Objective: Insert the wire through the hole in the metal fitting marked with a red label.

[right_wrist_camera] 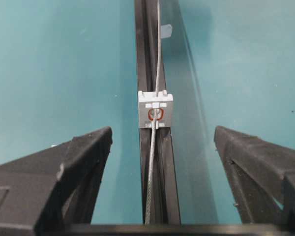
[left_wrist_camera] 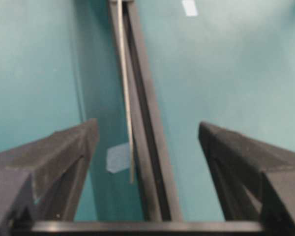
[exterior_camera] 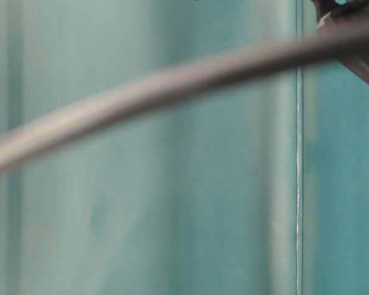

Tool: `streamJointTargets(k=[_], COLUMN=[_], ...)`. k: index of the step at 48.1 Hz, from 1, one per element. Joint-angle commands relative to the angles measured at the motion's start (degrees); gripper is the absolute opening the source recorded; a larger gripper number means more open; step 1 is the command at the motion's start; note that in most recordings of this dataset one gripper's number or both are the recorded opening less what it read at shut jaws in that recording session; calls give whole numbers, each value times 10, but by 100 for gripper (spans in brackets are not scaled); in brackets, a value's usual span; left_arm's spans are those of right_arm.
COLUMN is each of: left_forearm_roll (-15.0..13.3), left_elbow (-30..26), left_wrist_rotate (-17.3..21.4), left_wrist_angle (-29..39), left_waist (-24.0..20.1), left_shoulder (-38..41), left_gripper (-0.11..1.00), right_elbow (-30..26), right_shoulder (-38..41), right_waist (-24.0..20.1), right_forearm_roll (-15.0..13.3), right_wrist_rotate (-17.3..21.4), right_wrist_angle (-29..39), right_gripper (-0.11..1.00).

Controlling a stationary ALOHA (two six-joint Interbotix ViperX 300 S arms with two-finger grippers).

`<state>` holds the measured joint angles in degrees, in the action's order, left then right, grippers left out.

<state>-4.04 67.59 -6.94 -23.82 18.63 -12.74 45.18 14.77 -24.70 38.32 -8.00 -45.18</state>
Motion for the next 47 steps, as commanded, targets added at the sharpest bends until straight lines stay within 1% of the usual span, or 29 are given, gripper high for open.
streamJointTargets(k=[1, 10, 20, 31, 47], left_forearm_roll=[2, 2, 2, 2, 3], left_elbow=[-4, -6, -4, -2, -1], left_wrist_rotate=[1, 2, 2, 3, 4], left_wrist_angle=[-4, -5, -5, -6, -18], left_waist=[-3, -9, -28, -40, -42], left_shoulder=[-9, -9, -18, -35, -41], left_gripper=[86, 86, 85, 85, 85], right_elbow=[-9, -6, 3, 21, 54], right_shoulder=[-23, -28, -44, -61, -82], right_waist=[1, 1, 3, 13, 29], right_forearm_roll=[-2, -2, -2, -2, -2], right_wrist_rotate=[-2, -3, -8, -11, -11], right_wrist_angle=[-3, -3, -3, -2, -4], right_gripper=[92, 92, 92, 92, 92])
